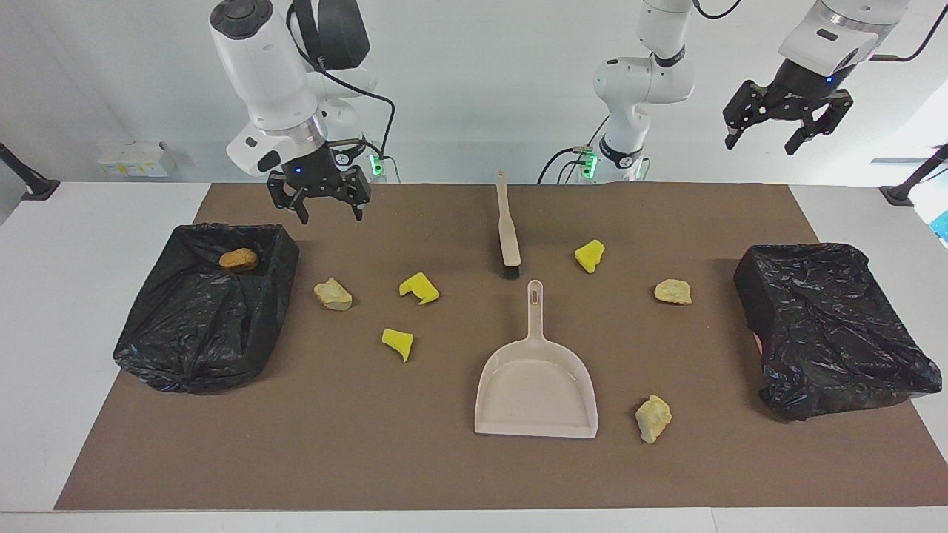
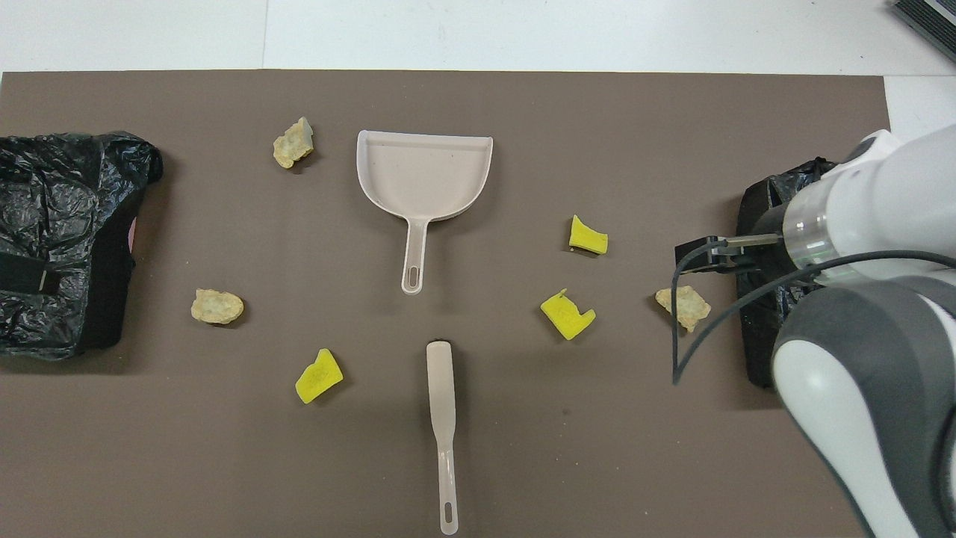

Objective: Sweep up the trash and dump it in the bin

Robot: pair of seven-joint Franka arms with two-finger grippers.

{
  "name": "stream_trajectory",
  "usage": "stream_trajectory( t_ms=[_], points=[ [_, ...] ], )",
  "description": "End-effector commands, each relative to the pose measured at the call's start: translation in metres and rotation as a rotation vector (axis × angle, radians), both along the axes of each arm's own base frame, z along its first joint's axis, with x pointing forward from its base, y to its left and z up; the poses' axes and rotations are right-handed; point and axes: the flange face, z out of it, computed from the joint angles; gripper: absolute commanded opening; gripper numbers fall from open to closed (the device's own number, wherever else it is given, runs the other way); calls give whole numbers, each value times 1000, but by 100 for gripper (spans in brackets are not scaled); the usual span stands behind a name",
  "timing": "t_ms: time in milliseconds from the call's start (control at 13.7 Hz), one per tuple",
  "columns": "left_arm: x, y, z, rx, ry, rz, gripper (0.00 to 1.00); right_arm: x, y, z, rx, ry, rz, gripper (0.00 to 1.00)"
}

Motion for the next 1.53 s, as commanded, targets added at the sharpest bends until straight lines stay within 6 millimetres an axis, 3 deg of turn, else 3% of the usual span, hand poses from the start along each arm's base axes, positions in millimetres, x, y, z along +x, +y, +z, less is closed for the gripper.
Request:
stream_trajectory(
  t_ms=[0,146,292,438,729,1021,1094,1240,1459],
  points=[
    [-9,-5,2,5,10,0,100,13,30,-22,55,-24,8,100],
    [-16,-12,-1,3,19,-13,100,24,66,-45,75,-58,16,100],
    [-36,-31,-13,5,29,-36,100,24,119,-64,104,-92,-18,100],
    [-55,-49,-25,0,-2,-34,100,26,154,-88,121,-124,-20,100],
    [-96,-99,-66,1,8,-69,100,26,221,-137,145,-134,-55,100],
    [-134,-135,-105,-4,11,-76,100,38,288,-176,88,-183,-110,91],
    [-141,-144,-114,-2,16,-78,100,41,301,-183,75,-191,-107,90],
    [-150,-159,-130,2,21,-79,100,47,304,-185,75,-197,-104,88],
    [-166,-185,-157,3,17,-73,100,35,321,-201,63,-182,-83,78]
  ],
)
